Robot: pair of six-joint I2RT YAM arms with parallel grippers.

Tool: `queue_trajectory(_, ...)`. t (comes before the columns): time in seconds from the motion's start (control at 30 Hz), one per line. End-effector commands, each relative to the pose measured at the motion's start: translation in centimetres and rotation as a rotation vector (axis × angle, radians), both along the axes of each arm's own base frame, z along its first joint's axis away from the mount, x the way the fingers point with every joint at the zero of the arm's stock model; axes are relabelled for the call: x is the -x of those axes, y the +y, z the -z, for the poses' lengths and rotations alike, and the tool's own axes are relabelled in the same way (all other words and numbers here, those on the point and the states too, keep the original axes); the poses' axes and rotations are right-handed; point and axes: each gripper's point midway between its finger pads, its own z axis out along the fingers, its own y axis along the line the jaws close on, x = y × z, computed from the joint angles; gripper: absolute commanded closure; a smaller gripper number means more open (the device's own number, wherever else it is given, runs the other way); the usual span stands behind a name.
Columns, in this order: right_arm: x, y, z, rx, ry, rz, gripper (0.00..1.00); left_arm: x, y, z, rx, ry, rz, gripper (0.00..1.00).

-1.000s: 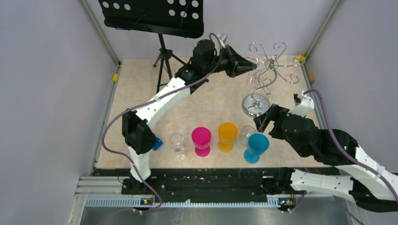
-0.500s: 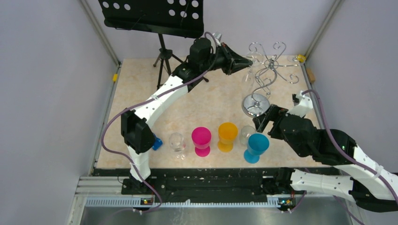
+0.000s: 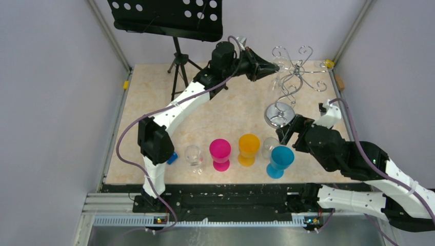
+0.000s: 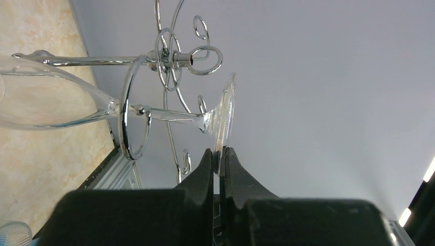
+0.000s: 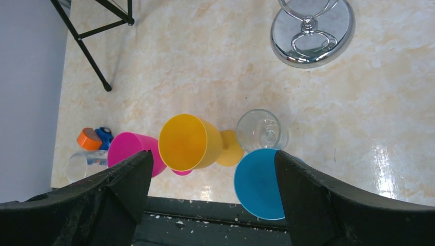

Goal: Place the wine glass upside down on the wine glass rack
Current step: Turn the wine glass upside down at the wine rack.

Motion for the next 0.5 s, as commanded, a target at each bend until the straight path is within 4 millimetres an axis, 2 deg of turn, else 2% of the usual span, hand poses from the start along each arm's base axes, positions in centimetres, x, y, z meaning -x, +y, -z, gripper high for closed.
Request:
queue_trajectory(0.0,-0.5,0.1,-0.4,-0.006,-0.026,0.019,0.11,0.1,0.4,-4.9,0.103,-0.112,-0.005,1.0)
queue_trajectory(0.2,-0.5,-0.1,-0.3,-0.004,-0.027,0.022,0.1,-0.6,0.3,-4.7,0.098,-0.109,-0.023,1.0)
queue_trajectory(0.47,-0.5,-0.2,-0.1,-0.004,-0.028,0.026,0.1,-1.8,1.2,-4.7,0.08,-0.117,-0.078,1.0)
